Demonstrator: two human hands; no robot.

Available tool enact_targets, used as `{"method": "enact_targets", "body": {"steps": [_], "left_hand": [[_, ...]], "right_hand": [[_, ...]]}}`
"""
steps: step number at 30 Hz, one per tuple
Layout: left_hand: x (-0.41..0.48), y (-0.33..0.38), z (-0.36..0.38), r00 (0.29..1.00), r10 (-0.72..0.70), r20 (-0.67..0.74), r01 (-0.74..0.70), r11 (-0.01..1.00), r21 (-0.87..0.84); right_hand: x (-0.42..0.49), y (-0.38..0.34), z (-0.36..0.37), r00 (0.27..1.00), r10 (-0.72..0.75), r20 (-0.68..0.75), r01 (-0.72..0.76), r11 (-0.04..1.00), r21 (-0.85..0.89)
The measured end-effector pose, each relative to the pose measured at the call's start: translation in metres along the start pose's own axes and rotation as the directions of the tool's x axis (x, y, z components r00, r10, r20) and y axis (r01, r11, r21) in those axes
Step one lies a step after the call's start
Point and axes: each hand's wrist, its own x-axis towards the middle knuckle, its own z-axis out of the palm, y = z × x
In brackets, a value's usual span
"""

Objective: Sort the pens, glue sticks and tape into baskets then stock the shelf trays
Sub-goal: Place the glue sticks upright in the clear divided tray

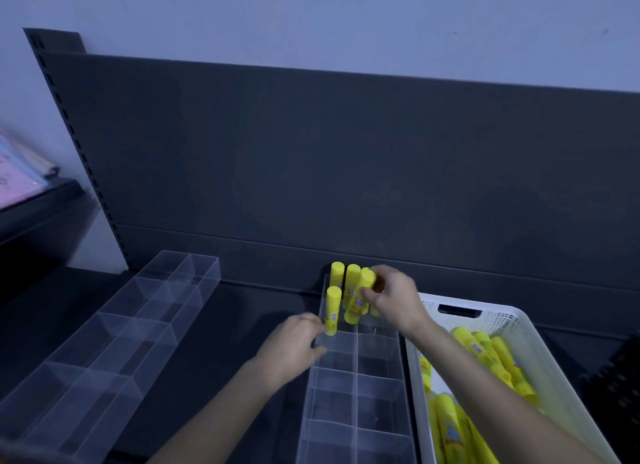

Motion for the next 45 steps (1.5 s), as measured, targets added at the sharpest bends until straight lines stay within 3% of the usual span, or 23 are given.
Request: {"method": "enact_targets", "body": {"steps": [4, 9, 32, 40, 45], "left_hand": [[0.002, 0.0, 0.002, 1.0, 0.0, 0.02, -0.001, 0.998, 0.068], [0.004, 0.001, 0.001, 0.999, -0.022, 0.029, 0.02, 0.997, 0.075], [0.006, 0.006, -0.001, 0.998, -0.051, 0.048, 0.044, 0.991, 0.13], [0.013, 0.035, -0.005, 0.998, -0.008, -0.064, 0.019, 0.985, 0.172], [0.031, 0.075, 0.003, 0.988, 0.099, -0.118, -0.092, 0.993, 0.069]], "right_hand": [[0.008, -0.011, 0.014, 0.997, -0.07, 0.026, 0.073, 0.993, -0.096], [0.004, 0.004, 0.026, 0.995, 0.008, 0.1, 0.011, 0.982, -0.189], [0.003, 0.018, 0.038, 0.997, -0.016, 0.078, 0.032, 0.979, -0.2], [-0.023, 0.032, -0.025, 0.998, -0.049, -0.036, 0.041, 0.981, -0.189], [-0.051, 0.078, -0.096, 0.985, 0.099, -0.142, -0.132, 0.961, -0.243]]}}
